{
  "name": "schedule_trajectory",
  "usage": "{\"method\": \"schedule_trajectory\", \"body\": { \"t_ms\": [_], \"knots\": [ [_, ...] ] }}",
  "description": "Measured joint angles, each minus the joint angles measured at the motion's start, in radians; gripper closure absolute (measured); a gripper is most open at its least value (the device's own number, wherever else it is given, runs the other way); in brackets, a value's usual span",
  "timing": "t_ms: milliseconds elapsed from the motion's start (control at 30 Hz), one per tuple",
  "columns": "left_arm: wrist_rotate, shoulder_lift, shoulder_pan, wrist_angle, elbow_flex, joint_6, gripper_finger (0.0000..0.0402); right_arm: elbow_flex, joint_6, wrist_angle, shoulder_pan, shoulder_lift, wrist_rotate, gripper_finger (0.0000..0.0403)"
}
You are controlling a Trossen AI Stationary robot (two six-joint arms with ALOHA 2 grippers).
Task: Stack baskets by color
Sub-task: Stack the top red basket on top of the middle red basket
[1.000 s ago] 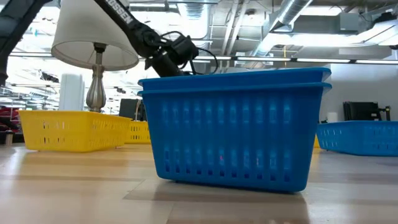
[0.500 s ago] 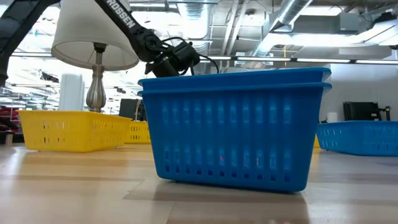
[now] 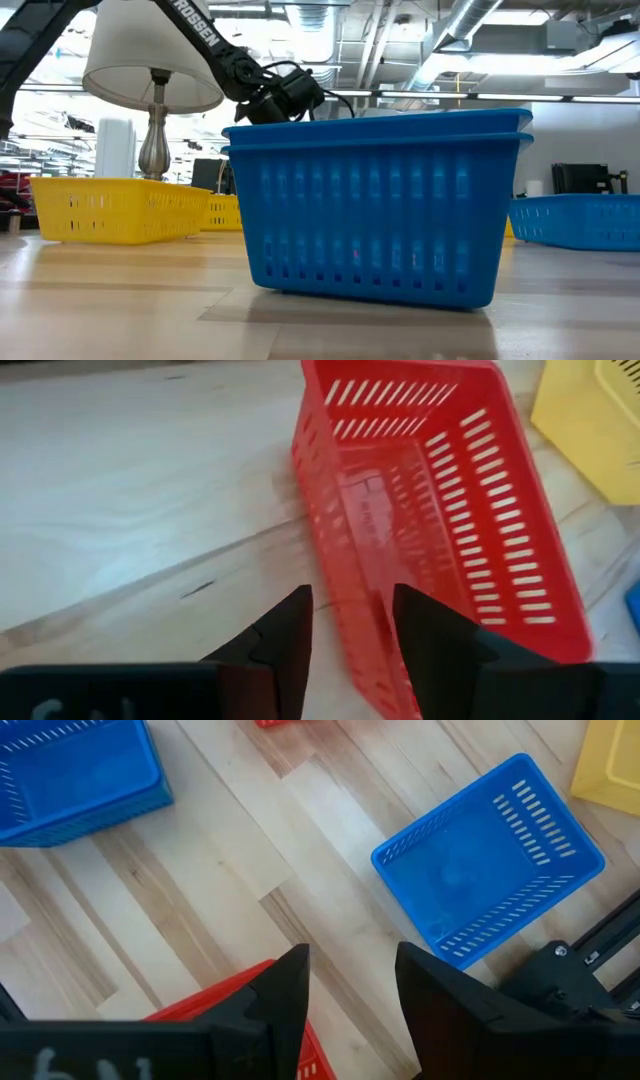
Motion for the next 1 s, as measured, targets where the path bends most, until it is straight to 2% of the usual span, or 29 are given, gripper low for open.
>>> {"method": "schedule_trajectory", "body": {
  "t_ms": [400,633,833,1000],
  "knots": [
    [0.033,0.000,-0.003,-0.018,0.000,0.011,0.0392,0.000,0.007,0.006,0.000,0.000,0.000,0.0228],
    [0.023,0.000,-0.003,-0.004,0.000,-0.009,0.0400,0.000,0.008,0.006,0.000,0.000,0.000,0.0228],
    [0.018,-0.035,-0.003,0.105,0.003,-0.053,0.0401,0.000,0.008,0.006,0.000,0.000,0.000,0.0228],
    [0.022,-0.075,-0.024,0.056,0.088,-0.042,0.0401,0.000,0.010,0.005,0.000,0.000,0.000,0.0228]
  ]
}}
